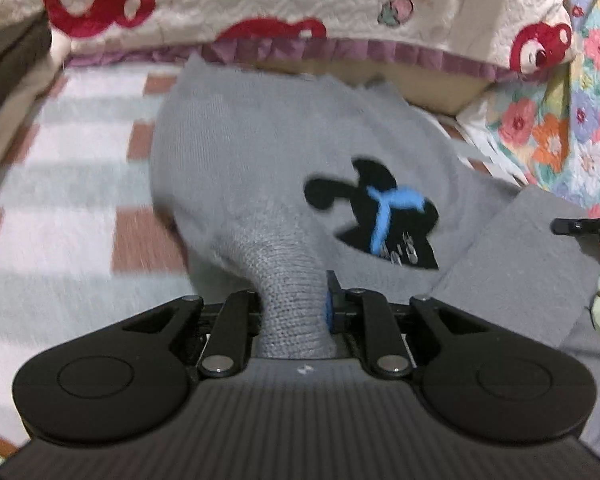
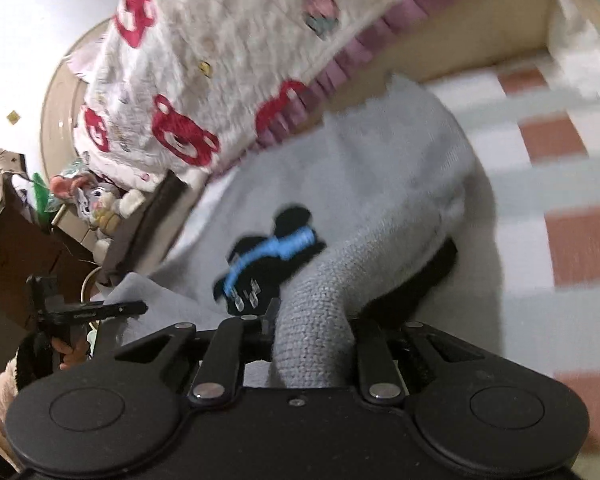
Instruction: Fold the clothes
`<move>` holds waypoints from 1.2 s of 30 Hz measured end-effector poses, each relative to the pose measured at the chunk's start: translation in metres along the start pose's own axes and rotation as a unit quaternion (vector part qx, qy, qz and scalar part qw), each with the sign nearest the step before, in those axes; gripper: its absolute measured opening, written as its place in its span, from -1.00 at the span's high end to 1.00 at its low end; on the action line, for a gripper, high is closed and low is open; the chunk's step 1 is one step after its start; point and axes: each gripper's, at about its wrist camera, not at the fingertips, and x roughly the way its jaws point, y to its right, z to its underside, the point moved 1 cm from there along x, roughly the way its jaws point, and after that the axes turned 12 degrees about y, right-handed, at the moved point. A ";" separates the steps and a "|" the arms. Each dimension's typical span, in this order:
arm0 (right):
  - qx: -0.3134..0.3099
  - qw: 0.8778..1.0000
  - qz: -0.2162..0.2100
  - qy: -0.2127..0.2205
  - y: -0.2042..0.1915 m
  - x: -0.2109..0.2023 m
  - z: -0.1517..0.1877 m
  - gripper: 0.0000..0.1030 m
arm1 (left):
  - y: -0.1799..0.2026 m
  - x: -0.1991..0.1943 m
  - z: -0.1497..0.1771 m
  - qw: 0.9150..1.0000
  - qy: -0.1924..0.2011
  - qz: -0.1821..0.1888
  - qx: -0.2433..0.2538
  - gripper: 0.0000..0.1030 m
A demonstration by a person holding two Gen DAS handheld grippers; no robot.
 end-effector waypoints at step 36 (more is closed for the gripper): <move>0.097 0.971 0.190 0.108 0.105 0.138 -0.118 0.04 | -0.148 0.086 -0.052 0.925 0.234 -0.144 -0.261 -0.06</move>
